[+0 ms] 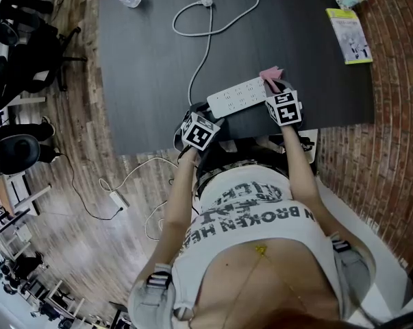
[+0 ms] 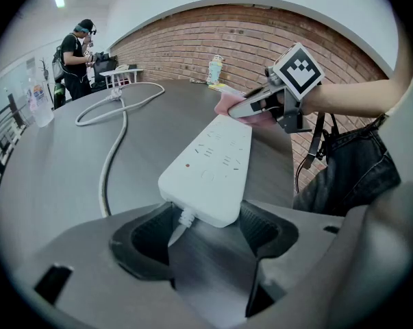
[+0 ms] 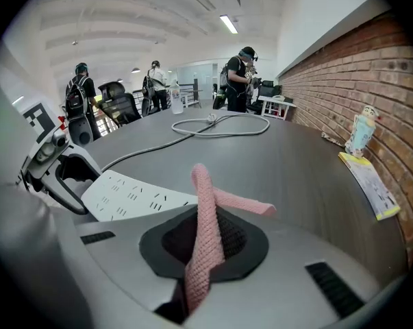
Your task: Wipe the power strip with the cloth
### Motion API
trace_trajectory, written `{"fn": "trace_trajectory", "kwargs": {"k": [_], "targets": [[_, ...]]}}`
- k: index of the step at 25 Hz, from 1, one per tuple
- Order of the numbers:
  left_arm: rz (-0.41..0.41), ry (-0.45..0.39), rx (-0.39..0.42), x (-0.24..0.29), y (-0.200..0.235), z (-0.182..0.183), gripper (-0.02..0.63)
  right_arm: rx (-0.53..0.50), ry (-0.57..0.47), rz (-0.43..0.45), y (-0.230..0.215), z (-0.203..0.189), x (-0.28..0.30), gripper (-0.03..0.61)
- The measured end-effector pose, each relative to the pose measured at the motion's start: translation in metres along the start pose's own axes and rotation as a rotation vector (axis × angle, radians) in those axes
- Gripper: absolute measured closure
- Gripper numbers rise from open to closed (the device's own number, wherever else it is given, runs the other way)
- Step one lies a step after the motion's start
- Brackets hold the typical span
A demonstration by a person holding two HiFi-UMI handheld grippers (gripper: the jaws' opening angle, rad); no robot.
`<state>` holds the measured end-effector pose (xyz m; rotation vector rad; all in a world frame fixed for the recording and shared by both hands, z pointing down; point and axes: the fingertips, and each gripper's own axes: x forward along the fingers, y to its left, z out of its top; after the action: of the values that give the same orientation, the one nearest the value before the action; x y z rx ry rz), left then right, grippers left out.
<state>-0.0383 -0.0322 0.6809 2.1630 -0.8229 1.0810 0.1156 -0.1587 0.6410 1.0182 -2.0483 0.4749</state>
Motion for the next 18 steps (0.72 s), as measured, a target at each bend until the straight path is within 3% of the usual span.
{"fn": "trace_trajectory", "kwargs": {"k": [11, 14, 18], "targets": [[0.000, -0.009, 0.003, -0.001, 0.001, -0.001, 0.324, -0.011, -0.018, -0.009, 0.006, 0.002, -0.001, 0.561], [-0.001, -0.011, 0.003, -0.002, 0.001, -0.001, 0.324, -0.046, -0.036, 0.066, 0.027, 0.010, -0.007, 0.561], [0.002, -0.015, 0.005, -0.002, 0.001, -0.001, 0.324, -0.056, -0.085, 0.268, 0.079, 0.029, -0.015, 0.561]]}}
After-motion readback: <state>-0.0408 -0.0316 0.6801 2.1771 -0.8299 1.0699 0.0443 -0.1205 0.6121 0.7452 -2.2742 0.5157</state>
